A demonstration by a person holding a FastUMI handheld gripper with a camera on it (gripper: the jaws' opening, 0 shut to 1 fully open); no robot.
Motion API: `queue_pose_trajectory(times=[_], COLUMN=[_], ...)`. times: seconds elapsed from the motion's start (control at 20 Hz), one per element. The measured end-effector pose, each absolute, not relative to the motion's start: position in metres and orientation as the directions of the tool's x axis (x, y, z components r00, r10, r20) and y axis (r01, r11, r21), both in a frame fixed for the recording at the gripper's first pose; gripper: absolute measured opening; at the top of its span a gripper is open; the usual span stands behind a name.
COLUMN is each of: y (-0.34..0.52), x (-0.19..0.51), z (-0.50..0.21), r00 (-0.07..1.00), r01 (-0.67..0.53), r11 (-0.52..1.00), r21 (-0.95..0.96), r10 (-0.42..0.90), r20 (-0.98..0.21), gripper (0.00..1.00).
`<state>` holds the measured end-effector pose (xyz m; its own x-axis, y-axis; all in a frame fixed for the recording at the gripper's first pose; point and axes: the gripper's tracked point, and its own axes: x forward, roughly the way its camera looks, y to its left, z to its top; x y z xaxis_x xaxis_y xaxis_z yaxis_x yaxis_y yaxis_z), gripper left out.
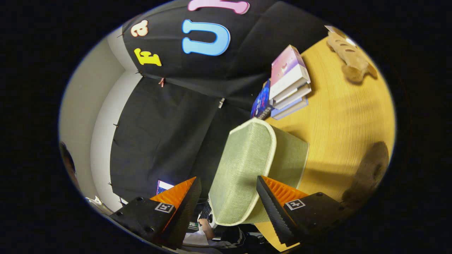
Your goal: Open the storage box then place both shoes into the box .Put the left shoe in first, then the right shoe, with the right side of both shoes facing outward in a uniform manner.
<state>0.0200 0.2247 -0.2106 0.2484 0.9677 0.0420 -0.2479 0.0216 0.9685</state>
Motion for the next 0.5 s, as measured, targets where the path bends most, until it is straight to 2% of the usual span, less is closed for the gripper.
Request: queue_pose_trajectory(times=[0.3,0.5], y=[0.244,0.257], x=[0.011,0.014], z=[-0.244,-0.236], r00=[0.193,0.191], r01=[-0.068,0.022], r11=[-0.040,-0.151], r21=[0.997,0.988], r10=[0.980,0.971], r20=[0.053,0.144], gripper=[0.97,0.96])
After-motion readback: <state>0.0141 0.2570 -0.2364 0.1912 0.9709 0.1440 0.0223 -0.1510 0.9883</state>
